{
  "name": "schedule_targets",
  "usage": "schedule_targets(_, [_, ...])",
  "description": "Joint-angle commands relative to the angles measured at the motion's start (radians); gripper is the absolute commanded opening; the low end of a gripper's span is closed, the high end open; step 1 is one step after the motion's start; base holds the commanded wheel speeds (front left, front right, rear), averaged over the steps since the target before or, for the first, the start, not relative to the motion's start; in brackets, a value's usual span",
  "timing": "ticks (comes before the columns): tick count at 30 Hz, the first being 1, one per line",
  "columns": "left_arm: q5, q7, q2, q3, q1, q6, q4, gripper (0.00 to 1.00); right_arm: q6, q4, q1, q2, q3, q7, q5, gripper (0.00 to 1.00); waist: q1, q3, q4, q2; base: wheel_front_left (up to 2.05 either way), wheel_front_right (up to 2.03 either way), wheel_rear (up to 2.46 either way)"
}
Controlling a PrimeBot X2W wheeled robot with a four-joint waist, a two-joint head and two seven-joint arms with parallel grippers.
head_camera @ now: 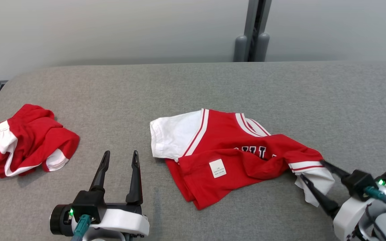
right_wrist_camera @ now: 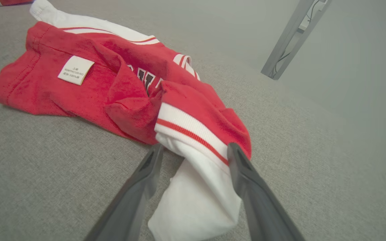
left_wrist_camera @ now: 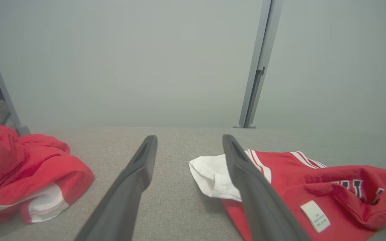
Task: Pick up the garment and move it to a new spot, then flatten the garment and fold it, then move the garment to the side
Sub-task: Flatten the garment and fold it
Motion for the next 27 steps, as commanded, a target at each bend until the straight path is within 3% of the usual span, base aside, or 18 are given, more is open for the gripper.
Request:
schedule_targets(1, [0.005,0.0,0.004,0.005,-0.014,-0.005,0.0,1.0,0.0,0.002,-0.016,-0.013,-0.007,-0.005,0.01,1.0,0.0,-0.009,-0.012,0.0,0.0,0.0,0.0])
schedule_targets(6, [0.009,-0.001,0.004,0.017,-0.022,-0.009,-0.016,1.0,0.0,-0.072,-0.044,-0.005,-0.099,-0.005,0.043,1.0,0.0,-0.03,-0.041,0.0,0.0,0.0,0.0])
schedule_targets(12, [0.006,-0.001,0.004,0.035,-0.027,-0.015,-0.031,1.0,0.0,-0.227,-0.015,0.037,-0.286,-0.005,0.025,1.0,0.0,-0.05,-0.067,0.0,0.0,0.0,0.0])
schedule_targets(19, [0.02,0.0,0.003,0.022,-0.032,-0.034,-0.033,1.0,0.0,-0.37,0.098,0.184,-0.515,-0.005,-0.074,1.0,0.0,-0.065,-0.09,0.0,0.0,0.0,0.0])
schedule_targets(23, [0.013,0.0,0.003,-0.005,-0.02,-0.026,-0.044,1.0,0.0,-0.402,0.173,0.254,-0.556,-0.004,-0.125,1.0,0.0,-0.063,-0.093,0.0,0.0,0.0,0.0])
schedule_targets(27, [0.012,0.0,0.004,-0.022,-0.019,-0.023,-0.052,1.0,0.0,-0.402,0.191,0.277,-0.547,-0.003,-0.144,1.0,0.0,-0.051,-0.084,0.0,0.0,0.0,0.0])
